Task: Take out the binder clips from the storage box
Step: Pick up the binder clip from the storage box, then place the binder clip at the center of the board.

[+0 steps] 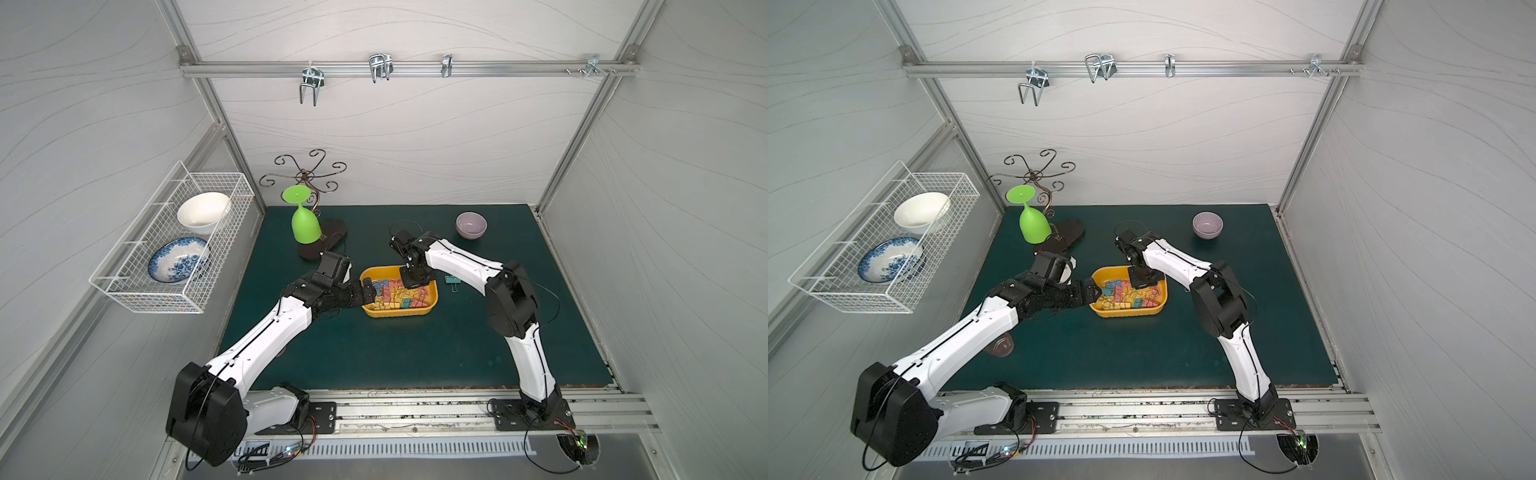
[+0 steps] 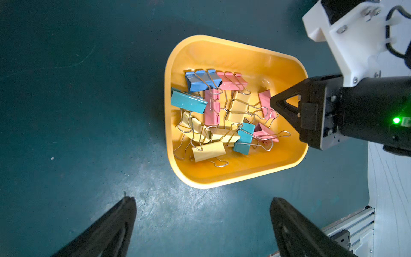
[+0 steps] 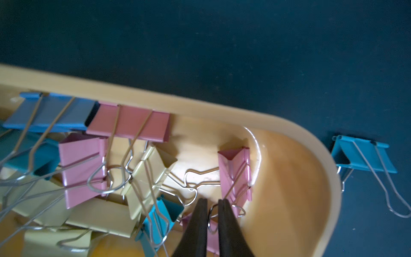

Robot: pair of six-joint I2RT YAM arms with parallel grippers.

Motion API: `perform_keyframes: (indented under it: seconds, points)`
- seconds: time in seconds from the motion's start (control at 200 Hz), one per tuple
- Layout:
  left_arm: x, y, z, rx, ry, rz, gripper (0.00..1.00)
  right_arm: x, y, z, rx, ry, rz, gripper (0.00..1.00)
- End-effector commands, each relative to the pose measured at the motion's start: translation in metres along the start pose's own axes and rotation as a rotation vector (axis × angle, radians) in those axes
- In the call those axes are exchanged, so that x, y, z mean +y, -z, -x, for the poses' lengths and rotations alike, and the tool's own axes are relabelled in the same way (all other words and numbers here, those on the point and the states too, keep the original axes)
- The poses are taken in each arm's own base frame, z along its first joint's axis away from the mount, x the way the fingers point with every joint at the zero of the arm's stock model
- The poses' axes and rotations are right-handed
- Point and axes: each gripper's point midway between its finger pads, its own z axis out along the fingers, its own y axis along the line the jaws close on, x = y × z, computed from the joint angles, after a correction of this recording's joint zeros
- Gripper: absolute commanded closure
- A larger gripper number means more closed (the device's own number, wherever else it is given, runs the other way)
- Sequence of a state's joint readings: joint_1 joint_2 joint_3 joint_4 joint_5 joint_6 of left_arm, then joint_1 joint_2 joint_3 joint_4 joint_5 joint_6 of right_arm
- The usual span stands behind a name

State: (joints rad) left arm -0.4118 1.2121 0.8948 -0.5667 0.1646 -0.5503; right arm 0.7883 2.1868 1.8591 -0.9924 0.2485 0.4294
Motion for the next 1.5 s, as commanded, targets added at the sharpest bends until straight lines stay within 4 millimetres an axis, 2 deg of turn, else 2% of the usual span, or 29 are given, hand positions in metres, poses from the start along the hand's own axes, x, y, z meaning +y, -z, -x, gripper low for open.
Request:
perform_keyframes:
  seconds: [0.0, 0.165, 0.5, 0.7, 0.805, 0.92, 1.02, 1.096, 1.161, 1.301, 1.496]
  points:
    - [-0.005, 0.009, 0.011, -0.047, -0.026, -0.021, 0.02, -0.018, 0.01, 0.001, -0.027, 0.031, -0.122, 0.92]
    - [-0.006, 0.012, 0.013, -0.056, -0.031, -0.016, 0.02, -0.023, 0.033, 0.02, -0.127, 0.025, -0.128, 1.0]
    - [-0.012, 0.013, 0.013, -0.053, -0.033, -0.045, 0.02, -0.031, 0.066, 0.034, -0.228, -0.01, -0.135, 1.0]
    - [-0.021, 0.015, 0.016, -0.051, -0.047, -0.089, 0.02, -0.031, 0.092, 0.039, -0.295, -0.066, -0.053, 1.0]
    - [-0.025, 0.015, 0.018, -0.052, -0.046, -0.105, 0.02, -0.027, 0.11, 0.041, -0.363, -0.088, 0.066, 1.0]
    - [-0.032, 0.015, 0.018, -0.045, -0.052, -0.133, 0.02, -0.051, 0.124, 0.036, -0.449, -0.247, 0.181, 1.0]
    - [-0.038, 0.015, 0.02, -0.057, -0.073, -0.122, 0.02, -0.09, 0.132, 0.027, -0.545, -0.484, 0.279, 1.0]
    - [-0.046, 0.014, 0.021, -0.067, -0.105, -0.121, 0.02, -0.115, 0.131, 0.018, -0.592, -0.617, 0.356, 1.0]
    - [-0.056, 0.011, 0.021, -0.066, -0.131, -0.124, 0.02, -0.138, 0.122, 0.009, -0.608, -0.73, 0.416, 1.0]
    - [-0.081, 0.002, 0.02, -0.042, -0.193, -0.132, 0.02, -0.183, 0.083, -0.016, -0.51, -1.015, 0.43, 1.0]
    - [-0.112, -0.017, 0.017, -0.016, -0.264, -0.115, 0.01, -0.212, 0.039, -0.046, -0.453, -1.312, 0.31, 1.0]
